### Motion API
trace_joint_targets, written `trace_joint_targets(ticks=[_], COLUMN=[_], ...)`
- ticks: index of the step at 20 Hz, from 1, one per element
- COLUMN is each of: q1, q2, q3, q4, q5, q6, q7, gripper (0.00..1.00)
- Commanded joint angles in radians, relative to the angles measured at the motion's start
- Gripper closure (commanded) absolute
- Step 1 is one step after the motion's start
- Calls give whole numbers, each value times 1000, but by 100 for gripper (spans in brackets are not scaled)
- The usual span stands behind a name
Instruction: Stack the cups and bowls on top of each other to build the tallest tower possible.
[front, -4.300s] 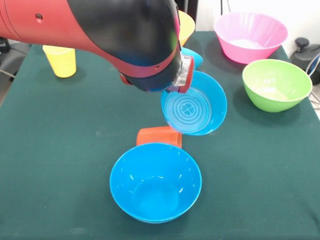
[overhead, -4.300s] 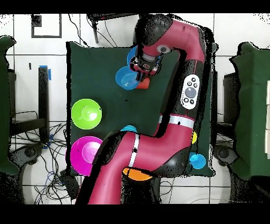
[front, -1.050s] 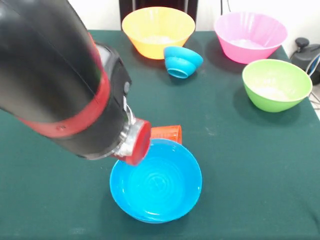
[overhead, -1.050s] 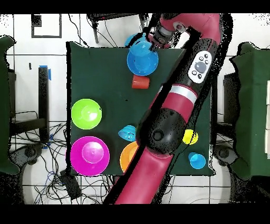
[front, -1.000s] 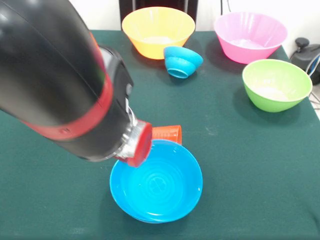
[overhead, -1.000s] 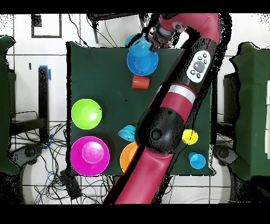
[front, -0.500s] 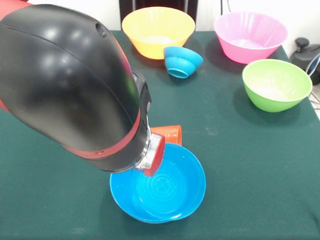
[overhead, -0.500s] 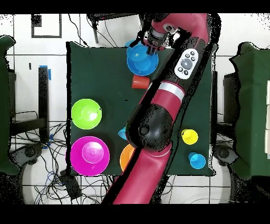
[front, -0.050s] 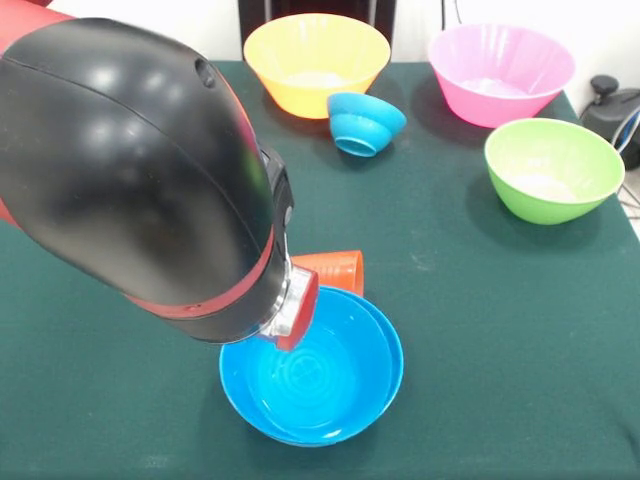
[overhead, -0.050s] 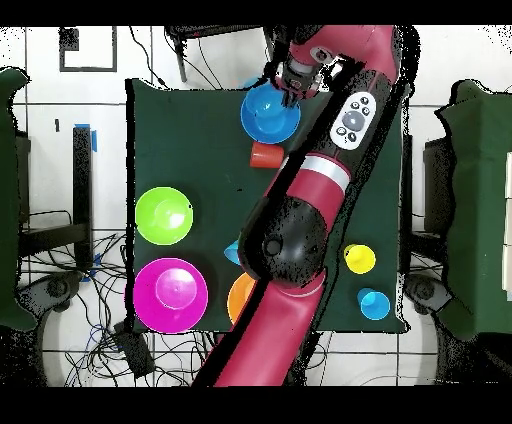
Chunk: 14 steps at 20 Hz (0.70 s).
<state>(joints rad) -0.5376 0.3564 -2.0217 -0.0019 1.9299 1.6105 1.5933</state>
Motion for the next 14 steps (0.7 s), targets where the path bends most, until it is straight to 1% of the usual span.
trace_joint_targets(ticks=[1,2,3,6,7,8,9,10,11,13,14], q1=[28,27,27,23,23,22,22,22,19,24,27], q2=[-2,1,5,11,16,19,25,24,21,23,21], q3=[24,14,27,17,56,64,118,125,124,173,158], q4=[-2,-1,-2,0,-8,-10,-25,-28,-39,-51,-42], q5=[-123,-117,-133,-152,-200,-211,-277,-293,-323,-387,-380], q6=[-36,-40,-36,-44,-42,-41,-43,-36,-13,-9,-2], q7=[-248,-253,-248,-259,-268,-274,-282,-291,-324,-320,-327], gripper=[100,100,100,100,100,100,100,100,100,100,100])
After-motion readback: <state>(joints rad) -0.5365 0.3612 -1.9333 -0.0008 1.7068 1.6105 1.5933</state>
